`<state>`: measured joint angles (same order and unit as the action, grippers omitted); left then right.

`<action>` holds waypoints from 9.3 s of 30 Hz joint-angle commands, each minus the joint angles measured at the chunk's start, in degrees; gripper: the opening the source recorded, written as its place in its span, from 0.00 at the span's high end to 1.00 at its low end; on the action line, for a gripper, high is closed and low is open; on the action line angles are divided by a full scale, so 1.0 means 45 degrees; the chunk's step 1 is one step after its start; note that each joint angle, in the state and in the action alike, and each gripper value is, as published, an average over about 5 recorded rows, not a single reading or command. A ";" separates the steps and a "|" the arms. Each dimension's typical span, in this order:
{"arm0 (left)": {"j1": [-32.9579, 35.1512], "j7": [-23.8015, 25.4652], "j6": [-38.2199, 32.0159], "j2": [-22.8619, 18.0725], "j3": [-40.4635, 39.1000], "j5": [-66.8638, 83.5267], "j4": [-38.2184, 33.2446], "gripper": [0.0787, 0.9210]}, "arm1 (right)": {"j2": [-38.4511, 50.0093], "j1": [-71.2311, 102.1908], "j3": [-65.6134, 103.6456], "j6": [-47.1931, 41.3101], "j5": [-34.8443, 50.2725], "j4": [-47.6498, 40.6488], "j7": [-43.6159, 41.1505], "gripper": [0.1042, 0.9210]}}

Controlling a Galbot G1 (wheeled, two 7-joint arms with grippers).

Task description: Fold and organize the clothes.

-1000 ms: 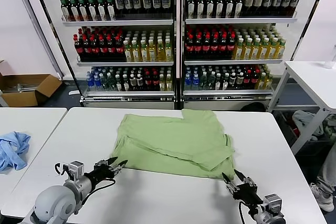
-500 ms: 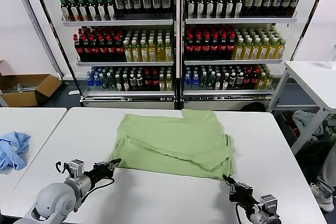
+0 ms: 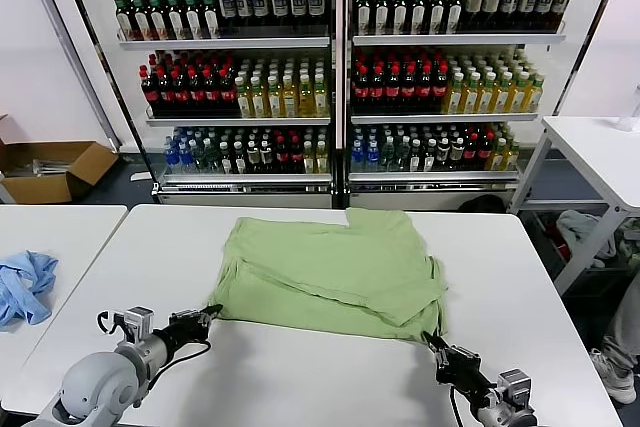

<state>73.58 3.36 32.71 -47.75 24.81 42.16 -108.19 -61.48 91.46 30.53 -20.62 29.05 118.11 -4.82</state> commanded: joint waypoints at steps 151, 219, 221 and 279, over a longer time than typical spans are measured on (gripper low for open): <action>-0.7472 0.2091 -0.0143 0.0261 -0.5543 0.0495 0.6440 0.12 | -0.1140 -1.4431 -0.6495 -0.1752 0.0359 -1.2972 -0.2946 0.25; -0.1134 0.0307 -0.0210 0.2204 -0.1105 0.1587 -0.0395 0.99 | 0.1018 -0.4113 0.0066 -0.2616 0.3343 -0.1419 0.0201 0.85; -0.1159 0.0385 -0.0201 0.2197 -0.1145 0.1551 -0.0414 0.99 | 0.0790 -0.5188 -0.0826 -0.2720 0.3012 -0.2399 0.0560 0.79; -0.0545 0.0693 -0.0320 0.2748 -0.0358 0.1609 -0.0693 0.99 | 0.0449 -0.5134 -0.1508 -0.1107 0.4341 -0.1707 -0.1207 0.99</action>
<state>69.37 6.86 31.28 -36.31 21.91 49.00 -110.10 -62.52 58.57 17.83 -26.79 43.70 99.15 -8.55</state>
